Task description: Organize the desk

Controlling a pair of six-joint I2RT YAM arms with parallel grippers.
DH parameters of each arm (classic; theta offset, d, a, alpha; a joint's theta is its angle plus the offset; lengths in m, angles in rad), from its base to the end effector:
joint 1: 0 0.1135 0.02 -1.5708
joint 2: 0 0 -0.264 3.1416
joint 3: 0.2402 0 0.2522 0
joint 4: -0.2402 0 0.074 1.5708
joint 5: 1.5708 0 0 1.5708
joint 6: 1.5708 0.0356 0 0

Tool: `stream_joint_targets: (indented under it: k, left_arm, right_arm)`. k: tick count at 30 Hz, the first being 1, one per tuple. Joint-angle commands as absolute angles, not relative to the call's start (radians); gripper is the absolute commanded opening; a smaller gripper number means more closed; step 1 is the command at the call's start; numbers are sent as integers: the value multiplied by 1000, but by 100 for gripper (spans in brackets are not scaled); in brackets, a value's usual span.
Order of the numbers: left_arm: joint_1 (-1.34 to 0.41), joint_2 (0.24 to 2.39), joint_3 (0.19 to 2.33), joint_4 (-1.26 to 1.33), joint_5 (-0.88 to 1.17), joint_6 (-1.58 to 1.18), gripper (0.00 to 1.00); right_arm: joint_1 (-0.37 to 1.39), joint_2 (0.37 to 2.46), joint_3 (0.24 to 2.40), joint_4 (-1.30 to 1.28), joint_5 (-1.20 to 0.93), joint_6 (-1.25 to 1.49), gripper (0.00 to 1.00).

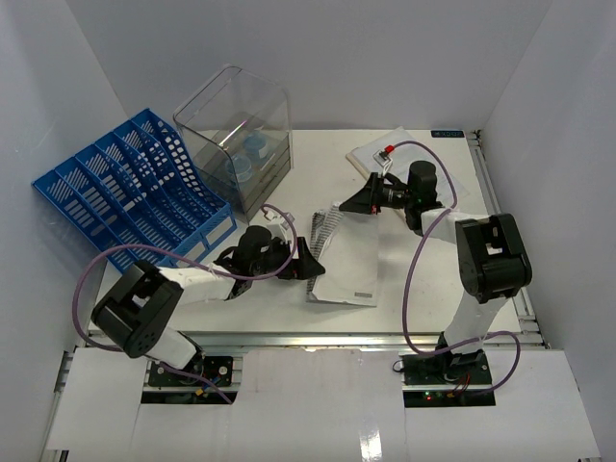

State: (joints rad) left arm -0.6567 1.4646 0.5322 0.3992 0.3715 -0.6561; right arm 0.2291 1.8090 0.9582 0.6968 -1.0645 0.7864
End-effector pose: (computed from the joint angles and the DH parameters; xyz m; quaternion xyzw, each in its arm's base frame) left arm 0.2127 -0.1802 0.1606 0.0918 0.8534 -0.4244 0.2882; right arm 0.3621 0.1164 0.2114 -0.1374 0.7199 0.6093 0.3025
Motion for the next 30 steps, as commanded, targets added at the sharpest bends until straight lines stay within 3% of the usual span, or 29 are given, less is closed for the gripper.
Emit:
stream_joint_targets:
  k: [1, 9, 19, 21, 30]
  left_arm:
    - [-661, 1511, 527, 525, 438, -717, 98]
    - [-661, 1559, 581, 445, 452, -695, 97]
    - [-661, 1658, 610, 585, 530, -715, 89]
    - [-661, 1684, 623, 623, 572, -727, 81]
    - [-661, 1756, 650, 757, 723, -804, 15]
  right_arm:
    - [226, 1742, 927, 805, -1111, 824, 8]
    - [229, 1753, 921, 663, -1084, 691, 8]
    - [239, 1657, 893, 608, -1106, 607, 8]
    - [241, 1650, 891, 568, -1096, 569, 8]
    - [264, 1703, 882, 519, -1067, 516, 9]
